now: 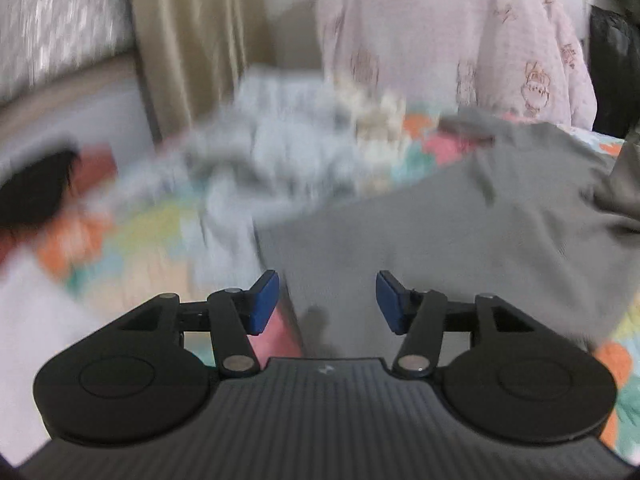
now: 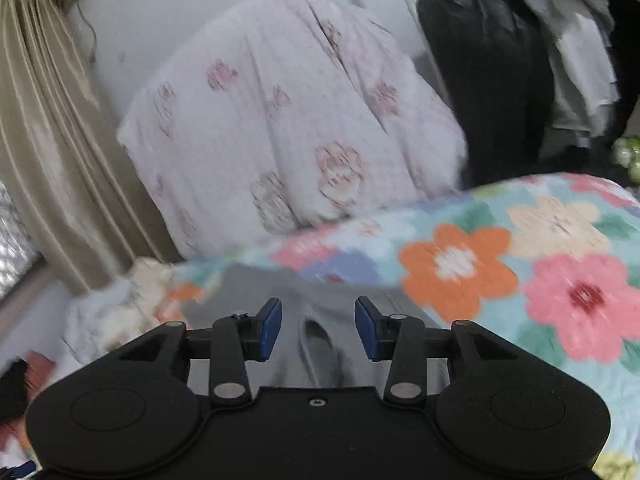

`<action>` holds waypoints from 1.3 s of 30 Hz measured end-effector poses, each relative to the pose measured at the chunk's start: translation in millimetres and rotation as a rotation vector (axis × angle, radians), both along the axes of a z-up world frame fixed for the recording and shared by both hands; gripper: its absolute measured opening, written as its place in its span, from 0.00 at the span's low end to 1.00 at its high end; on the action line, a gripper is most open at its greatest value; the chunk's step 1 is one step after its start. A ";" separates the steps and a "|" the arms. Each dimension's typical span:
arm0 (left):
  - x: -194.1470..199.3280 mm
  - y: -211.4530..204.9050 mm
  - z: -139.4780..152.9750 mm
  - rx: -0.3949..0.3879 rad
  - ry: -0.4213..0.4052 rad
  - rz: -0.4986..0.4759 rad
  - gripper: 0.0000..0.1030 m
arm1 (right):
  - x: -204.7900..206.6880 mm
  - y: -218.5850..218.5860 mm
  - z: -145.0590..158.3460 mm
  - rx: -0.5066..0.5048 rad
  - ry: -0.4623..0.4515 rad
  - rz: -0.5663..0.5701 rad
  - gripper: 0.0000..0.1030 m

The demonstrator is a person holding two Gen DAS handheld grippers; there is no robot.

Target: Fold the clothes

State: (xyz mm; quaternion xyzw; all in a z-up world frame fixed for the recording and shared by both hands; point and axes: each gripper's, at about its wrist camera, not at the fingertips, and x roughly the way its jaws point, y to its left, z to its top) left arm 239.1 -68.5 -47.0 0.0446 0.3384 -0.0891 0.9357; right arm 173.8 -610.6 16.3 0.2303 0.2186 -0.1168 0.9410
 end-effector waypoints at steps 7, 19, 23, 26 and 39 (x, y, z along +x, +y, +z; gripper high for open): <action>-16.9 27.8 -5.4 -0.314 0.244 0.137 0.54 | -35.0 -4.1 -44.8 -0.016 0.178 -0.094 0.46; -67.1 -5.7 -21.7 -0.309 0.340 0.141 0.65 | -76.8 -89.1 -106.5 0.603 0.048 -0.254 0.57; -61.5 -1.1 -26.2 -0.422 0.339 0.145 0.70 | -68.3 -90.6 -112.6 0.569 0.079 -0.263 0.58; -53.6 -5.0 -31.0 -0.430 0.313 0.133 0.71 | -53.1 -92.0 -118.4 0.517 0.098 -0.251 0.59; -51.4 -27.4 -25.3 -0.239 0.148 0.095 0.08 | -22.8 -63.4 -88.8 0.017 0.124 -0.231 0.10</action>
